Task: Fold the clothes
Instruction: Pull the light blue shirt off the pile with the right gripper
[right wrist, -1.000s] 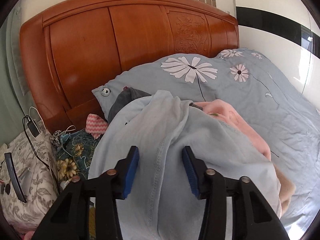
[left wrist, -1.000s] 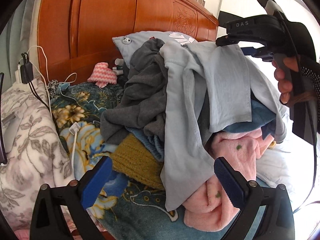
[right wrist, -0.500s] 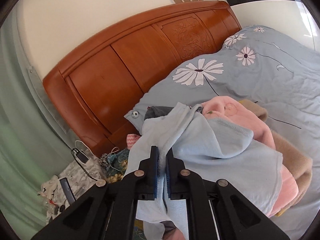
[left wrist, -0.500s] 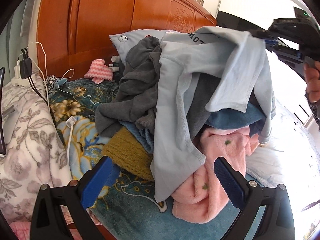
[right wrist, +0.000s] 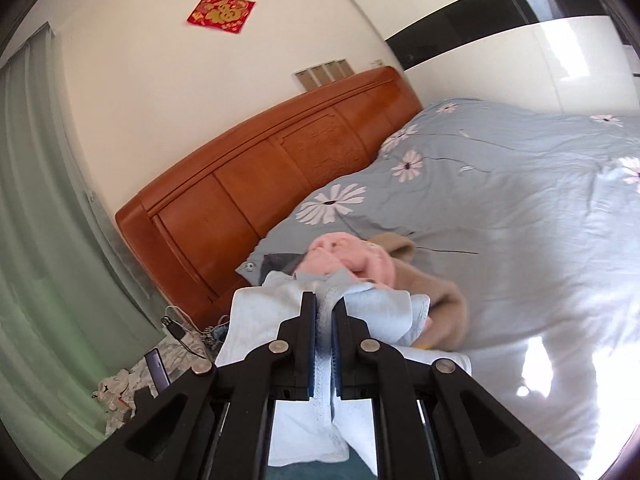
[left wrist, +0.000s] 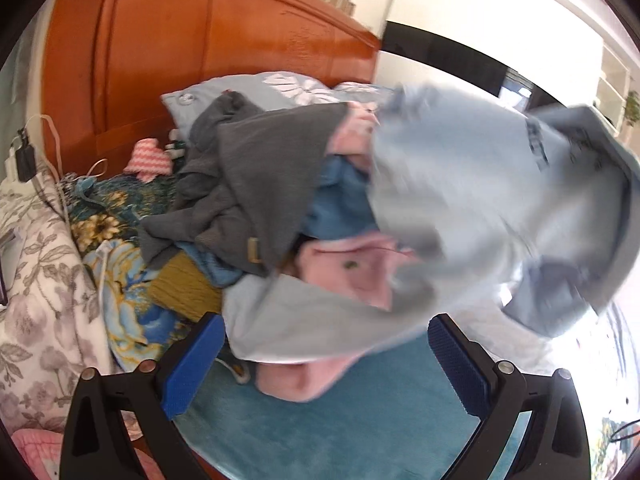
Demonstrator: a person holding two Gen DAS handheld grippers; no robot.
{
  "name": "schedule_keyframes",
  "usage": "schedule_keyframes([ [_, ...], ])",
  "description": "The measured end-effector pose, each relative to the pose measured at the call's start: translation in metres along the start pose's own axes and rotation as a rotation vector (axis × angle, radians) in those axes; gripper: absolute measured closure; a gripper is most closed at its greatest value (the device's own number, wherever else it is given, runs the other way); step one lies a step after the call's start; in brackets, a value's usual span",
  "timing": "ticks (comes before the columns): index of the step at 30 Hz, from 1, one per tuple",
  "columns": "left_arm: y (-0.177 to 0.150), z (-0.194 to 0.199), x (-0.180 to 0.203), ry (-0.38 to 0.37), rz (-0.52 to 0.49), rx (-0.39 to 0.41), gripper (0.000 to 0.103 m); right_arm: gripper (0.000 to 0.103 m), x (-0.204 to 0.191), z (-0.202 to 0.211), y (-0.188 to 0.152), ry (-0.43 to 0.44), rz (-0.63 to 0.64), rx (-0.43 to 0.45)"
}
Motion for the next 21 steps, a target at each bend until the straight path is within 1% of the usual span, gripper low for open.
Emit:
schedule_keyframes([
  [4,-0.016,0.002,0.055,-0.075,-0.068,-0.036,0.0,0.096,0.061,0.086,-0.042,-0.149,-0.083,0.017],
  [7,-0.032,0.002,0.099,-0.127,-0.129,-0.064,0.0,0.096,0.105,0.149,-0.081,-0.258,-0.17,0.024],
  [10,-0.051,-0.001,0.147,-0.181,-0.189,-0.09,0.0,0.096,0.145,0.21,-0.123,-0.385,-0.244,0.033],
  [12,-0.065,-0.004,0.179,-0.215,-0.227,-0.11,0.0,0.096,0.168,0.251,-0.153,-0.424,-0.305,0.044],
  [14,-0.08,-0.007,0.21,-0.24,-0.257,-0.131,0.0,0.096,0.188,0.28,-0.185,-0.466,-0.349,0.03],
  [16,-0.096,-0.011,0.238,-0.261,-0.282,-0.159,0.0,0.096,0.204,0.3,-0.219,-0.492,-0.384,-0.001],
  [18,-0.112,-0.016,0.264,-0.272,-0.313,-0.193,0.0,0.096,0.222,0.315,-0.251,-0.498,-0.431,-0.026],
  [21,-0.136,-0.028,0.299,-0.276,-0.358,-0.251,0.0,0.096,0.243,0.326,-0.284,-0.5,-0.465,-0.049],
])
Point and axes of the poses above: each gripper's, at about its wrist camera, not at the fingertips, and z roughly against the way its jaws point, x to its right, y to its top, the point moved 6 cm from there along -z, roughly the way its jaws point, and after that the axes turned 4 degrees about -x, right-handed, at the moved point
